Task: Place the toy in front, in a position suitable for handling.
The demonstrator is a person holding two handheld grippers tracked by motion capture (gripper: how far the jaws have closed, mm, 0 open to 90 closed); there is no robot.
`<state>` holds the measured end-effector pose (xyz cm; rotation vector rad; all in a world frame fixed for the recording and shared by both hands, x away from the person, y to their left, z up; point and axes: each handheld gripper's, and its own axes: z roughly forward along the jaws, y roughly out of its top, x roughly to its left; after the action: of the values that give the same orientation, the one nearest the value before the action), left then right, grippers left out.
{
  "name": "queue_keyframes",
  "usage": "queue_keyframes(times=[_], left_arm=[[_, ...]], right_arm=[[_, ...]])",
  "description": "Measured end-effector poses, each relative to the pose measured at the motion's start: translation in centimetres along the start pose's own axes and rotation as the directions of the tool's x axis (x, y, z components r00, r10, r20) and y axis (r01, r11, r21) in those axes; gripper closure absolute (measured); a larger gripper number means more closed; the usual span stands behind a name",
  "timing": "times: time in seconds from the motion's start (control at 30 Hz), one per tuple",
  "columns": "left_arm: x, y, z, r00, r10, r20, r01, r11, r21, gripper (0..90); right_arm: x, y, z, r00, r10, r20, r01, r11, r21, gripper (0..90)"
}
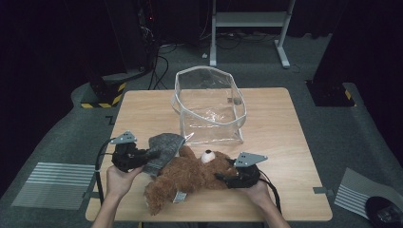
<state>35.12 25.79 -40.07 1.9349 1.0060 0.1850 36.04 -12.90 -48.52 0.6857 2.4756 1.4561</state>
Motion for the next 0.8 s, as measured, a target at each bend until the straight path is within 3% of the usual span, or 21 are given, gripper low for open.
queue_keyframes(times=[0.03,0.07,0.1,0.13,0.17,0.2,0.23,0.27,0.3,0.37,0.57,0.6,0.7,0.73,0.77,0.8], left_arm=[[0.0,0.0,0.0,1.0,0.0,0.0,0.0,1.0,0.0,79.4],[-1.0,0.6,0.4,0.9982,0.038,0.046,-0.039,0.9992,0.012,79.3],[-1.0,0.6,0.4,0.9982,0.038,0.046,-0.039,0.9992,0.012,79.4],[-2.4,1.3,1.0,0.9925,0.077,0.095,-0.081,0.9959,0.04,79.3],[-2.4,1.3,1.0,0.9925,0.077,0.095,-0.081,0.9959,0.04,79.3],[-3.6,1.7,1.8,0.9866,0.111,0.119,-0.12,0.9899,0.075,79.3],[-3.6,1.7,1.8,0.9866,0.111,0.119,-0.12,0.9899,0.075,79.3],[-4.6,2.2,2.9,0.9816,0.158,0.107,-0.172,0.9757,0.136,79.2],[-4.6,2.2,2.9,0.9816,0.158,0.107,-0.172,0.9757,0.136,79.2],[-4.9,2.2,4.2,0.9796,0.174,0.101,-0.191,0.9625,0.193,79.2],[-4.0,1.6,4.6,0.9883,0.136,0.069,-0.148,0.9647,0.218,79.2],[-3.7,1.4,4.2,0.9892,0.141,0.039,-0.146,0.9601,0.238,79.2],[-3.3,1.1,3.8,0.9911,0.133,0.011,-0.131,0.9589,0.251,79.2],[-2.7,0.8,3.3,0.9917,0.126,-0.024,-0.115,0.9566,0.268,79.2],[-2.7,0.8,3.3,0.9917,0.126,-0.024,-0.115,0.9566,0.268,79.3],[-2.2,0.4,2.9,0.992,0.116,-0.05,-0.097,0.9555,0.279,79.3]], right_arm=[[0.0,0.0,0.0,1.0,0.0,0.0,0.0,1.0,0.0,34.9],[0.1,0.1,0.1,1.0,-0.006,0.005,0.006,1.0,0.003,34.7],[0.1,0.1,0.1,1.0,-0.006,0.005,0.006,1.0,0.003,34.7],[0.1,0.1,0.1,0.9999,-0.007,0.009,0.006,1.0,0.003,34.4],[0.1,0.1,0.1,0.9999,-0.007,0.01,0.007,1.0,0.003,34.4],[0.2,0.1,0.1,0.9999,-0.008,0.011,0.008,1.0,0.002,34.4],[0.2,0.1,0.1,0.9999,-0.008,0.011,0.008,1.0,0.002,34.4],[0.1,0.1,0.2,0.9999,-0.009,0.011,0.009,1.0,0.0,34.3],[0.1,0.1,0.2,0.9999,-0.009,0.011,0.009,1.0,0.0,34.3],[0.2,0.1,0.2,0.9999,-0.011,0.012,0.011,1.0,0.001,34.2],[0.3,-0.1,0.1,0.9996,-0.019,0.02,0.019,1.0,-0.01,34.1],[0.3,-0.1,0.1,0.9994,-0.025,0.022,0.025,1.0,-0.009,34.2],[0.4,-0.1,0.0,0.9987,-0.042,0.029,0.042,0.999,-0.002,36.7],[0.8,-0.1,-0.2,0.9957,-0.08,0.048,0.08,0.997,0.004,41.4],[0.8,-0.1,-0.2,0.9957,-0.08,0.048,0.08,0.997,0.004,41.4],[1.1,-0.3,-0.5,0.9907,-0.122,0.06,0.122,0.992,0.015,46.9]])
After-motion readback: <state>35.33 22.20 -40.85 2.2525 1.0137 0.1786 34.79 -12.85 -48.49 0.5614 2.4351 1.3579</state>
